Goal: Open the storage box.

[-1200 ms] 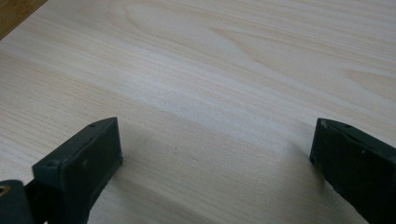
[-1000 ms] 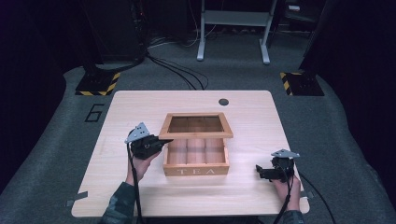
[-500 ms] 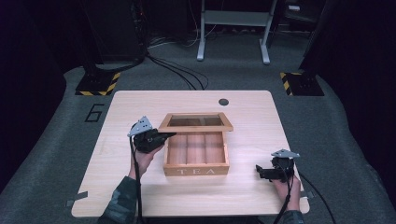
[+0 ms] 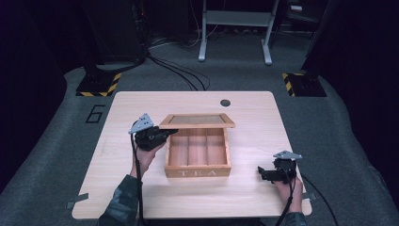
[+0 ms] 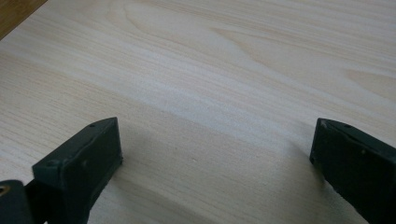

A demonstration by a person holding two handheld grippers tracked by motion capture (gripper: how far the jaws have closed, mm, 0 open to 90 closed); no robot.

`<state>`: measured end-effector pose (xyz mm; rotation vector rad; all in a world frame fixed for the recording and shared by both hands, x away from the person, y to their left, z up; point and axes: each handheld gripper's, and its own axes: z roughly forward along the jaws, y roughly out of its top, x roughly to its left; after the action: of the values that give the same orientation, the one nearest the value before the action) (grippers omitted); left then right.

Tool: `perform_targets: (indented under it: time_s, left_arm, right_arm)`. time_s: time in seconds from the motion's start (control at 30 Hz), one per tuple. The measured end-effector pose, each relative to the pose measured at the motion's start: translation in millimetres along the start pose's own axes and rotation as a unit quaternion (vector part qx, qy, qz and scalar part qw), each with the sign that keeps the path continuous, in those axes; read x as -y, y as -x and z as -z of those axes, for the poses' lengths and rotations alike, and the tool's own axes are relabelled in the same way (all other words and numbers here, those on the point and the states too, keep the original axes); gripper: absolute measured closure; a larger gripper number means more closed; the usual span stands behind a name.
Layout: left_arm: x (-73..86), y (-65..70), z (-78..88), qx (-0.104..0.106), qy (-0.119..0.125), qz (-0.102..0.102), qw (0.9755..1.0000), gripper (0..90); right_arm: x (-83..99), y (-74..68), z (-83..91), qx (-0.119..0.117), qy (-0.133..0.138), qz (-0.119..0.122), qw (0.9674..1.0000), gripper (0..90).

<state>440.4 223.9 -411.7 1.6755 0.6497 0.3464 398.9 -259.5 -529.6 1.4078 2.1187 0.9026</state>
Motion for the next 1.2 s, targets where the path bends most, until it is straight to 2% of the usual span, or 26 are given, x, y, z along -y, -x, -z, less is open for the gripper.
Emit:
perform_targets:
  time_s: [0.13,0.27,0.5,0.57,0.97,1.03,1.2]
  left_arm:
    - [-3.9,-0.9,-1.0,-0.004,-0.001,0.002,1.0000,88.7]
    - [-8.1,-3.1,-2.4,-0.010,-0.003,-0.006,0.9999,88.8]
    - [-11.1,-4.8,-3.9,-0.010,-0.010,0.000,0.9999,89.1]
    - [-12.9,-6.1,-4.7,-0.013,-0.008,-0.007,0.9999,89.1]
    - [-24.0,-10.2,-8.5,-0.023,-0.014,-0.012,0.9996,89.4]
    - [-25.3,-10.0,-9.1,-0.024,-0.014,-0.008,0.9996,89.4]
    - [-27.4,-11.6,-9.9,-0.027,-0.015,-0.014,0.9994,89.5]
  right_arm:
    - [0.0,0.0,0.0,0.000,0.000,0.000,1.0000,1.6]
    - [0.0,0.0,0.0,0.000,0.000,0.000,1.0000,1.6]
    - [-0.3,-0.5,-0.2,0.002,0.000,-0.004,1.0000,1.6]
    - [-0.2,-0.5,-0.2,0.001,0.001,-0.004,1.0000,1.6]
    - [-0.2,-0.6,-0.2,0.002,0.001,-0.004,1.0000,1.6]
    - [-0.2,-0.6,-0.2,0.002,0.002,-0.004,1.0000,1.6]
    - [-0.2,-0.7,-0.1,0.001,0.001,-0.006,1.0000,1.6]
